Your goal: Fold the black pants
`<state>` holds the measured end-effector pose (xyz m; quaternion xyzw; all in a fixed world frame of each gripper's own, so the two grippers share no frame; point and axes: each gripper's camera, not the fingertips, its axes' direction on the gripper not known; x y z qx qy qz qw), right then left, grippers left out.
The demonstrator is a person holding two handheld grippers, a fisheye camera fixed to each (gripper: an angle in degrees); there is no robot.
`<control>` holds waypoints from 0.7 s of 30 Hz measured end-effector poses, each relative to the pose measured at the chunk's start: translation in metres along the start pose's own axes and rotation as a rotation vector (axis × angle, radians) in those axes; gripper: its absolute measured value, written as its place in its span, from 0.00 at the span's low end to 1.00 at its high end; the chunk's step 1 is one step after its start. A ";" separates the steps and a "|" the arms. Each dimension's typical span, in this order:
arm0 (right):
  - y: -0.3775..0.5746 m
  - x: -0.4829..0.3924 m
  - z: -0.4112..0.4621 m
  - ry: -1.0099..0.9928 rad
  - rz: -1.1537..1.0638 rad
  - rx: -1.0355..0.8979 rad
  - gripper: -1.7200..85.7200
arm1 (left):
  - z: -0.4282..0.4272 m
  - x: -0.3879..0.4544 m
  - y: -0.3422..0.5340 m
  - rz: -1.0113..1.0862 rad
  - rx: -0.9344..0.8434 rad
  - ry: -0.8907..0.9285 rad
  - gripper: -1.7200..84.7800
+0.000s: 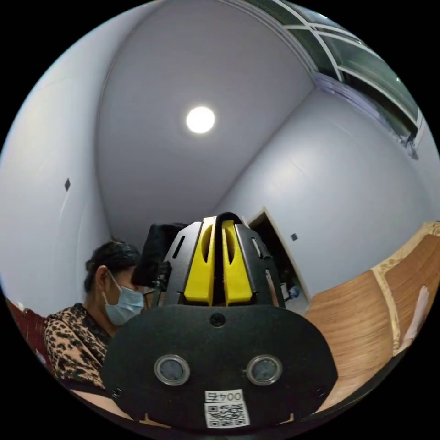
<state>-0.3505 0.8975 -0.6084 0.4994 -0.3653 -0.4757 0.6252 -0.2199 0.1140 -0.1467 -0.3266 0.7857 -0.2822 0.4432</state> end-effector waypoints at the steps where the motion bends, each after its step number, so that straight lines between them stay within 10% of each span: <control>1: 0.002 -0.003 0.002 -0.009 -0.016 0.000 0.02 | 0.014 0.004 -0.007 0.015 -0.007 -0.003 0.09; 7: 0.012 -0.041 0.006 -0.029 -0.135 -0.003 0.02 | 0.185 0.053 -0.042 0.187 -0.129 0.082 0.10; 12: 0.042 -0.060 0.032 0.167 -0.188 -0.172 0.03 | 0.342 0.049 0.020 0.188 -0.560 0.042 0.17; 21: 0.136 0.049 0.111 0.177 0.115 -0.387 0.05 | 0.288 0.052 0.243 0.111 -0.603 0.364 0.22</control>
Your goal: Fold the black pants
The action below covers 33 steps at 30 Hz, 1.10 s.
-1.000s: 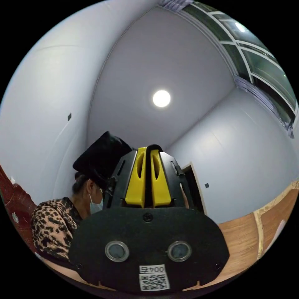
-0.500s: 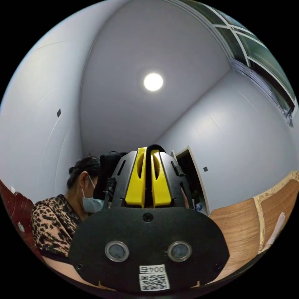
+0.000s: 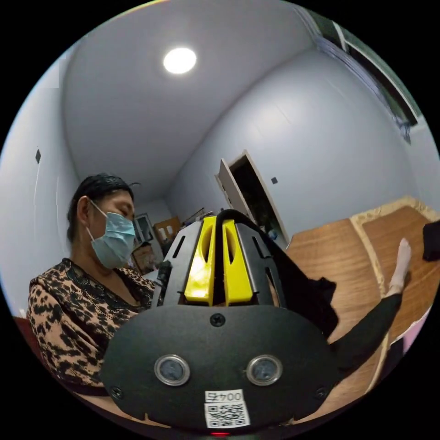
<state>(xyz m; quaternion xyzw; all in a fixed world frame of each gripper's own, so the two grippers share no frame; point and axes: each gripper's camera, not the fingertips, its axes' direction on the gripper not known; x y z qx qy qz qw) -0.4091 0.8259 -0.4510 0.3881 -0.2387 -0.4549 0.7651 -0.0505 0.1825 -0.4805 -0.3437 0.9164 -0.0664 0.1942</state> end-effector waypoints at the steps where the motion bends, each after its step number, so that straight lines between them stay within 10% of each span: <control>1: 0.003 0.009 0.010 -0.009 0.024 -0.009 0.05 | 0.002 0.008 0.015 0.008 0.015 0.010 0.22; 12: 0.071 0.121 0.244 -0.164 0.344 -0.415 0.06 | 0.038 0.124 0.117 0.125 0.093 0.041 0.28; 19: 0.068 0.171 0.319 -0.219 0.344 -0.573 0.09 | -0.002 0.054 0.151 -0.196 0.208 0.062 0.04; 33: 0.097 0.453 0.414 0.484 0.480 -0.684 0.22 | -0.088 -0.001 0.230 -0.443 0.119 0.094 0.02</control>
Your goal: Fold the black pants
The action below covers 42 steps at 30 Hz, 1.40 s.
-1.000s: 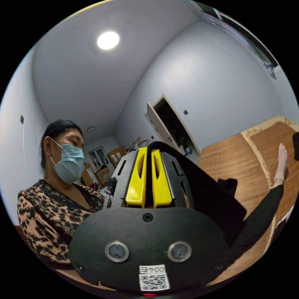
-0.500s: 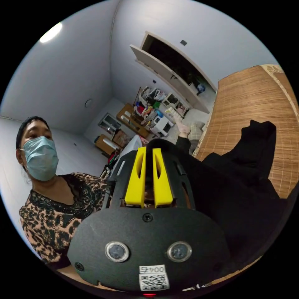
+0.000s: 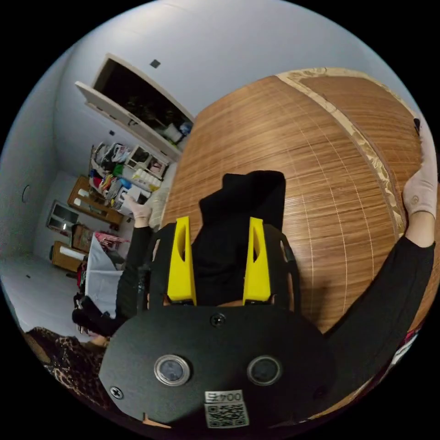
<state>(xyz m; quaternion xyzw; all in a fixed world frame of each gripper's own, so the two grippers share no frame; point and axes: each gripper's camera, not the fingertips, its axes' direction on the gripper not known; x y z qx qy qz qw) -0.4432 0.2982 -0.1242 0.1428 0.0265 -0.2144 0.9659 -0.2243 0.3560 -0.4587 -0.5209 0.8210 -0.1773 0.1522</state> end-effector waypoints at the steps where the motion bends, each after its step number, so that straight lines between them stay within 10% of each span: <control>1: -0.006 0.007 0.008 0.002 0.015 -0.007 0.23 | -0.002 -0.002 0.000 -0.012 0.002 0.003 0.02; 13: -0.059 0.057 0.048 -0.431 0.174 -0.026 0.08 | -0.091 -0.006 -0.039 -0.106 0.188 -0.006 0.02; 24: 0.014 -0.020 -0.337 -0.719 -0.240 0.751 0.07 | -0.343 0.181 -0.107 0.300 0.803 -0.120 0.03; 42: 0.294 -0.146 -0.579 -0.577 -0.664 1.085 0.07 | -0.458 0.427 -0.058 0.669 1.039 -0.411 0.04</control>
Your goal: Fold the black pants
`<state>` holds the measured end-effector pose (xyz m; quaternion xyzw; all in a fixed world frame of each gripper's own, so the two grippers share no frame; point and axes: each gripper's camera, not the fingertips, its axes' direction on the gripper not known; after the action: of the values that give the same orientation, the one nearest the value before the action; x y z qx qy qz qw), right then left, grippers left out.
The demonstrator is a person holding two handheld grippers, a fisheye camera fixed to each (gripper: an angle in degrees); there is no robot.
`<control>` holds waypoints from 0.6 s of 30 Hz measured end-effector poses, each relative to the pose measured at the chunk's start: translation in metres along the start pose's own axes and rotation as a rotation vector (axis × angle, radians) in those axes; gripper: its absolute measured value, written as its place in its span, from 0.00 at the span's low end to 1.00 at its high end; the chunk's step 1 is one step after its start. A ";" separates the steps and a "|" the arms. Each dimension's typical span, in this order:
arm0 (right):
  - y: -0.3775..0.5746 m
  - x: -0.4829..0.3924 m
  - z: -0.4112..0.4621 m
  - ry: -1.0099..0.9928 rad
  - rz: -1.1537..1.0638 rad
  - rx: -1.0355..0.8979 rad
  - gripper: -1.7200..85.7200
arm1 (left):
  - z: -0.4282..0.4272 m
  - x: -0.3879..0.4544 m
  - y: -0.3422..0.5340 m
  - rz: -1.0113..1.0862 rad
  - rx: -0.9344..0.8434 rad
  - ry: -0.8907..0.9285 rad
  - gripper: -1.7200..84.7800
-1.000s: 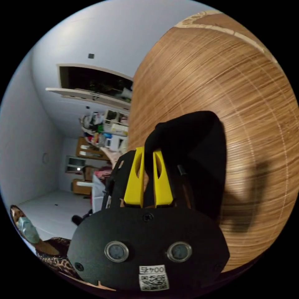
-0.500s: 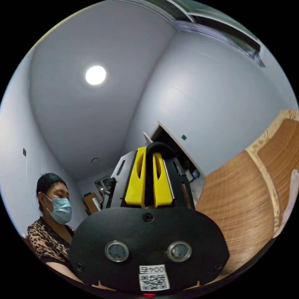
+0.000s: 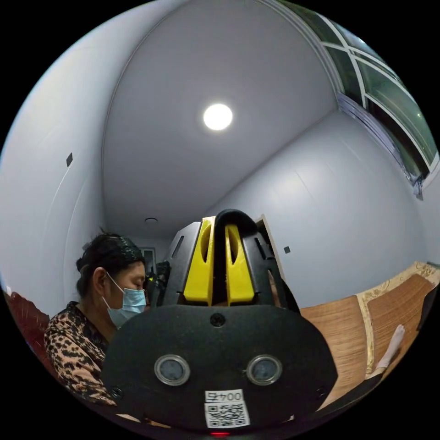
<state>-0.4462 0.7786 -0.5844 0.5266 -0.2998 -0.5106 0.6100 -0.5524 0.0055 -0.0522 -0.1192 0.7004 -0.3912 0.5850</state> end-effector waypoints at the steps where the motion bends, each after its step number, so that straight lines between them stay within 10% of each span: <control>1: 0.000 -0.001 0.000 -0.003 0.001 -0.008 0.07 | 0.004 -0.001 0.001 -0.007 -0.013 -0.002 0.04; 12: 0.090 0.161 0.133 0.201 0.325 -0.244 0.07 | 0.200 -0.133 0.135 -0.333 -0.457 -0.140 0.04; 18: 0.074 0.209 0.231 0.327 0.287 -0.213 0.07 | 0.341 -0.122 0.087 -0.144 -0.333 -0.064 0.04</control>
<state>-0.5693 0.4990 -0.4886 0.4869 -0.2133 -0.3554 0.7689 -0.1807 0.0005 -0.0267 -0.2765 0.7261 -0.3069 0.5496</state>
